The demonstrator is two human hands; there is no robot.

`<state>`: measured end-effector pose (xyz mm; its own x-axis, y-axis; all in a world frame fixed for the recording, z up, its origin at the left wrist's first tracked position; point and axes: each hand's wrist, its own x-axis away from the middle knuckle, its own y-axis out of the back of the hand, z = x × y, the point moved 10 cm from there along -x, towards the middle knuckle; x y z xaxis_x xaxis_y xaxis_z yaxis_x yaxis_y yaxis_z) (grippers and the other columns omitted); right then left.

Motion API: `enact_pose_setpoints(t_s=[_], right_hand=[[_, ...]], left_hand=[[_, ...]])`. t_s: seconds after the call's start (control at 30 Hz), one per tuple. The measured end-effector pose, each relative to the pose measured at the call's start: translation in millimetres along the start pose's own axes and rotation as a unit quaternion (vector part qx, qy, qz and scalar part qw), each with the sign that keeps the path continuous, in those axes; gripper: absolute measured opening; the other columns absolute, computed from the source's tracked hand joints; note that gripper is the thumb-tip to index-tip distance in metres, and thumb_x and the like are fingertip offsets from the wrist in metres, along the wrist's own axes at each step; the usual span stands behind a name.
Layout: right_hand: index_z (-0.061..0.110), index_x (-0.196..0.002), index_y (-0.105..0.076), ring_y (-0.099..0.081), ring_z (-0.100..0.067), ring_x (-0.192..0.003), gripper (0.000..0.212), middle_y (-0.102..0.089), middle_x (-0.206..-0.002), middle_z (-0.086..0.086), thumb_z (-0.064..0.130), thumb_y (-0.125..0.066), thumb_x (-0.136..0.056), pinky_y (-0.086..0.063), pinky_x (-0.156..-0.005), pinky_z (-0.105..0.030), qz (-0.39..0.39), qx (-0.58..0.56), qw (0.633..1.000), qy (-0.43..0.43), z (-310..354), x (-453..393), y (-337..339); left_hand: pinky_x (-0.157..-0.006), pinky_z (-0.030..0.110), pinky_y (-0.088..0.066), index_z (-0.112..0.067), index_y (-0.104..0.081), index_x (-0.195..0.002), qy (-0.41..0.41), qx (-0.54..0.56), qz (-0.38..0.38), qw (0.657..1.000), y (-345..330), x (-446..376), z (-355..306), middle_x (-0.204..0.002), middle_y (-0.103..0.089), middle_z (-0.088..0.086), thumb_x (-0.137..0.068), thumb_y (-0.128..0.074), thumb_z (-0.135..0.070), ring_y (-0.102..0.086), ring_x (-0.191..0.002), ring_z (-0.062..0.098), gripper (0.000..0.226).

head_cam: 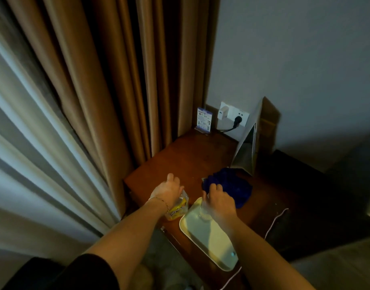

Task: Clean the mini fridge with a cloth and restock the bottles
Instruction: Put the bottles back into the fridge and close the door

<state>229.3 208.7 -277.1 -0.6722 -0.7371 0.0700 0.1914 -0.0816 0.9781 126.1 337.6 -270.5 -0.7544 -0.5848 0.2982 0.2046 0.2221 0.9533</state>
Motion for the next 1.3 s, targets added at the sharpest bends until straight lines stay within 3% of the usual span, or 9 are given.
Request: enact_pose_setpoints(t_s=[0.1,0.37,0.57,0.67,0.8,0.93,1.07,1.23,1.3], right_hand=[[0.013,-0.113,-0.046,-0.064,-0.027,-0.094,0.034,-0.054,-0.112,-0.008,0.045,-0.035,-0.106,-0.037,-0.063,-0.031,-0.012,-0.012,1.0,0.01,4.0,24.6,15.2],[0.013,-0.102,-0.044,-0.062,-0.03,-0.086,0.029,-0.054,-0.105,-0.009,0.041,-0.038,-0.106,-0.038,-0.063,-0.036,-0.059,-0.054,0.997,-0.006,11.1,125.6,69.2],[0.011,-0.1,-0.048,-0.061,-0.028,-0.086,0.025,-0.052,-0.106,-0.009,0.035,-0.043,-0.104,-0.05,-0.073,-0.039,-0.088,-0.094,0.99,-0.064,-7.6,219.7,96.3],[0.009,-0.1,-0.049,-0.06,-0.034,-0.087,0.026,-0.051,-0.107,-0.011,0.035,-0.045,-0.104,-0.041,-0.067,-0.038,-0.105,-0.082,0.986,-0.103,-36.3,269.7,104.5],[0.007,-0.102,-0.05,-0.058,-0.037,-0.087,0.032,-0.049,-0.107,-0.013,0.038,-0.044,-0.104,-0.038,-0.066,-0.039,-0.111,-0.082,0.979,-0.148,-85.7,325.7,115.1],[0.011,-0.092,-0.042,-0.048,-0.03,-0.075,0.027,-0.048,-0.103,-0.014,0.034,-0.045,-0.104,-0.036,-0.064,-0.038,-0.129,-0.087,0.973,-0.17,-135.3,358.7,129.3],[0.011,-0.088,-0.039,-0.042,-0.027,-0.066,0.027,-0.044,-0.1,-0.012,0.032,-0.046,-0.104,-0.036,-0.063,-0.037,-0.128,-0.085,0.968,-0.197,-187.4,378.3,137.5],[0.002,-0.114,-0.051,-0.059,-0.037,-0.085,0.033,-0.046,-0.123,-0.016,0.033,-0.045,-0.105,-0.042,-0.067,-0.036,-0.116,-0.096,0.966,-0.209,-246.3,390.5,135.6],[0.003,-0.119,-0.049,-0.06,-0.035,-0.092,0.035,-0.045,-0.129,-0.015,0.035,-0.043,-0.105,-0.048,-0.074,-0.038,-0.1,-0.099,0.966,-0.218,-267.1,390.4,131.0]], left_hand=[[-0.094,0.036,-0.052,-0.013,-0.035,-0.144,-0.002,-0.004,-0.008,1.0,5.9,22.8,-2.1,-0.136,-0.038,0.015,-0.104,-0.045,-0.021,-0.051,-0.12,0.029,0.042],[-0.077,0.033,-0.049,-0.008,-0.046,-0.13,-0.083,-0.005,-0.077,0.994,36.6,116.2,-47.0,-0.13,-0.042,0.011,-0.107,-0.034,-0.034,-0.063,-0.104,0.028,0.036],[-0.078,0.039,-0.047,-0.006,-0.05,-0.121,-0.161,0.036,-0.107,0.981,44.3,196.5,-107.5,-0.127,-0.05,0.015,-0.105,-0.036,-0.032,-0.059,-0.104,0.032,0.034],[-0.084,0.042,-0.048,-0.006,-0.052,-0.121,-0.195,0.038,-0.107,0.974,38.2,227.3,-144.3,-0.129,-0.049,0.016,-0.104,-0.035,-0.029,-0.057,-0.107,0.032,0.033],[-0.076,0.04,-0.046,-0.004,-0.049,-0.127,-0.208,0.088,-0.062,0.972,22.9,256.1,-193.2,-0.124,-0.048,0.02,-0.105,-0.034,-0.016,-0.051,-0.11,0.036,0.029],[-0.088,0.045,-0.051,0.0,-0.05,-0.127,-0.217,0.072,-0.047,0.972,16.5,270.2,-246.6,-0.126,-0.048,0.019,-0.108,-0.031,-0.019,-0.054,-0.109,0.036,0.033],[-0.093,0.042,-0.049,0.0,-0.044,-0.138,-0.193,0.065,-0.03,0.979,5.8,272.5,-292.2,-0.133,-0.045,0.023,-0.106,-0.032,-0.01,-0.047,-0.122,0.039,0.035],[-0.092,0.043,-0.051,0.002,-0.058,-0.123,-0.196,0.042,0.006,0.98,-10.0,259.3,-348.9,-0.124,-0.059,0.022,-0.104,-0.038,-0.019,-0.059,-0.11,0.037,0.035],[-0.093,0.042,-0.049,0.004,-0.054,-0.128,-0.205,0.048,0.003,0.978,-16.6,249.2,-368.1,-0.128,-0.057,0.022,-0.105,-0.036,-0.019,-0.059,-0.112,0.038,0.037]])
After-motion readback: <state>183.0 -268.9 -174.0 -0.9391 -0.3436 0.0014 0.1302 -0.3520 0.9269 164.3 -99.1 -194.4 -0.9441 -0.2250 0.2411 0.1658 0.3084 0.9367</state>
